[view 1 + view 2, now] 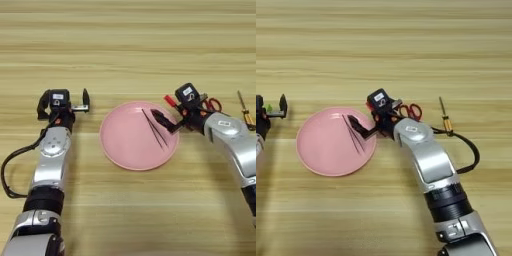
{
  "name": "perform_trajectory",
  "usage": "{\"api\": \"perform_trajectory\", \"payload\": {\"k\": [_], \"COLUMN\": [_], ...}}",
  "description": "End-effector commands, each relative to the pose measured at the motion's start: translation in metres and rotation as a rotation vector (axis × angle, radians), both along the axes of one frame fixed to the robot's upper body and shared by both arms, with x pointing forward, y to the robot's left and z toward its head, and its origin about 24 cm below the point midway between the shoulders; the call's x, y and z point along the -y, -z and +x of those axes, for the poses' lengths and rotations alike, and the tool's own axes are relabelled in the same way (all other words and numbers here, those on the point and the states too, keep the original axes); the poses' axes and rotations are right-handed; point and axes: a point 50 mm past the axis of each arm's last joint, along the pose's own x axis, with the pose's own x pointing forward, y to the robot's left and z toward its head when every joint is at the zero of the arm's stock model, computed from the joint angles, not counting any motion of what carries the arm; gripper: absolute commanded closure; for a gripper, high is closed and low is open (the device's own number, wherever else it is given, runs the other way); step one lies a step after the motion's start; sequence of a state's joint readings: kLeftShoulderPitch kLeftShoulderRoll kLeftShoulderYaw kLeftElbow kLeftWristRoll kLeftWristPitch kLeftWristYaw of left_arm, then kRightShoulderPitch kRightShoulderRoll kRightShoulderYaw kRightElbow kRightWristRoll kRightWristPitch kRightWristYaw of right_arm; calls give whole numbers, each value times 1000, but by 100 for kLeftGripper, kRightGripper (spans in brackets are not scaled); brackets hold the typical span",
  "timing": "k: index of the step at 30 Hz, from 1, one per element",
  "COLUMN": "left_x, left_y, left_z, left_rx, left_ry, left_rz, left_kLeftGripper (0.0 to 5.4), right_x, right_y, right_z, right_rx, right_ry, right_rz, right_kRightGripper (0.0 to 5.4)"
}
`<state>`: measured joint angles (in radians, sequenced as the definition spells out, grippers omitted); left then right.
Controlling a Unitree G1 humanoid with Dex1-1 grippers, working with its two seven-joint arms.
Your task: Move the objects on the table
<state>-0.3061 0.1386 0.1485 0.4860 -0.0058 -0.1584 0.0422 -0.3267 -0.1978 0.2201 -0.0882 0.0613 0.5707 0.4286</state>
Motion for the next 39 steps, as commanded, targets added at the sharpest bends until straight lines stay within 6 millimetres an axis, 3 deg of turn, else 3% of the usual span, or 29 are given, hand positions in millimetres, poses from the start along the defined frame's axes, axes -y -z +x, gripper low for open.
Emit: {"api": "perform_trajectory", "payload": {"k": [1,13,39], "left_x": [2,4,6], "left_y": [-3,-2,-2], "left_z": [3,3,2], "left_rx": [5,3,5], "left_ry": [4,5,2], "left_rz": [14,10,6], "left_kLeftGripper": [0,0,0], "right_x": [-7,-23,-25], "right_y": [1,8,31], "right_z": [-7,-15,-11], "right_rx": [-12,-97,-259], "right_ry": [-46,-150,-179], "right_rz": [-21,-3,-30], "right_kRightGripper": [1,1,1]}}
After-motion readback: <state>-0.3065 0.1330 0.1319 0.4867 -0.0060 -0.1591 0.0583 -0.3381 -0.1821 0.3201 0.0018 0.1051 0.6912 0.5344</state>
